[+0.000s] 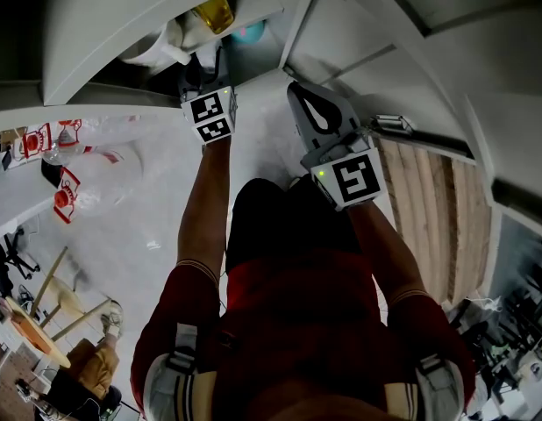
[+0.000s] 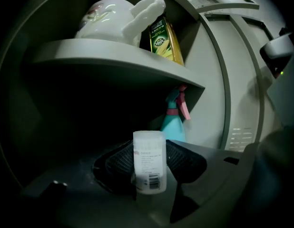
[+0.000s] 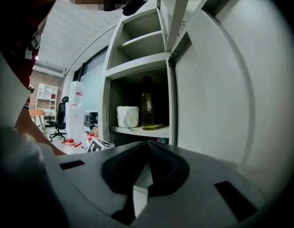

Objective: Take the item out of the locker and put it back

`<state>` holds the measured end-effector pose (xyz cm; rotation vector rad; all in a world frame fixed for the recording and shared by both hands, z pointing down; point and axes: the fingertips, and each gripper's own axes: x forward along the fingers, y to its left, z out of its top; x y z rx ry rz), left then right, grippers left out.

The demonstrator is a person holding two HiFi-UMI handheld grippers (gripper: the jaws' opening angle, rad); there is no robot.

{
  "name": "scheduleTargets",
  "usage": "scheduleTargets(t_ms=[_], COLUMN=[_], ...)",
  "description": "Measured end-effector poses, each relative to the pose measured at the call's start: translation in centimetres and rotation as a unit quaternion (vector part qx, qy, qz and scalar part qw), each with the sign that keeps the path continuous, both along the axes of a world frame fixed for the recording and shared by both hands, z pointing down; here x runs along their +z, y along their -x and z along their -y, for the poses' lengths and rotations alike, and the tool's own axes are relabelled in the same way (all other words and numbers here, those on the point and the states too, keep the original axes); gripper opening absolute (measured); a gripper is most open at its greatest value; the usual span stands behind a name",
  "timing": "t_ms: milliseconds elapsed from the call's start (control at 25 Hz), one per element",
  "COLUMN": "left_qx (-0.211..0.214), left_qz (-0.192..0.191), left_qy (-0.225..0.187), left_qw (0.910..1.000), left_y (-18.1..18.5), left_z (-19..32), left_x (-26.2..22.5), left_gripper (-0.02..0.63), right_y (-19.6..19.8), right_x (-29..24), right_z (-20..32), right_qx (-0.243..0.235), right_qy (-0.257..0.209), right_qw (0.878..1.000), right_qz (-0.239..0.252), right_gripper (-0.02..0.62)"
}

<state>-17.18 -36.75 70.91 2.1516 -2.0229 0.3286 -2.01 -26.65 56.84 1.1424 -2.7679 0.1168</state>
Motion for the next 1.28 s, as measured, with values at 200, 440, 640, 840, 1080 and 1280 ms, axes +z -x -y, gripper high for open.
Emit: scheduleTargets(t_ms=[200,440,640,840,1080,1280], left_qx=[-0.001,0.003,0.002,-0.001,-0.009,-0.002], left_qz=[0.004,-0.002,-0.007,-0.009,-0.008,-0.002], left_qy=[0.016,0.035,0.042,0.058,0.074,0.087], left_qw=[0.9999,0.9994,0.9991,0.9983,0.9972,0.9962], left_y=[0.4,0.2,0.4,0.2,0.6,0.8], left_z=[0.3,0.0,-0.7,-1.5,-1.7,-1.1], left_x=[1.0,2.1,2.9,3.8,4.5,4.9], left_gripper=[0.204,0.204,0.204,0.204,0.204,0.204], right_y=[0.5,0.4,0.3,0.4,-0.1,-0.3], right_x=[0.4,0.6,0.9,1.1,1.2,1.4], right_z=[0.0,-0.1,-0.3,-0.6,-0.8,-1.2], right_qx=[-0.002,-0.002,-0.002,-0.004,-0.001,0.003], right_qy=[0.005,0.012,0.015,0.021,0.025,0.028], right_qw=[1.000,1.000,1.000,1.000,1.000,0.999], right_qz=[-0.001,-0.005,-0.007,-0.007,-0.014,-0.020], right_gripper=[-0.003,-0.003,-0.003,-0.003,-0.003,-0.003])
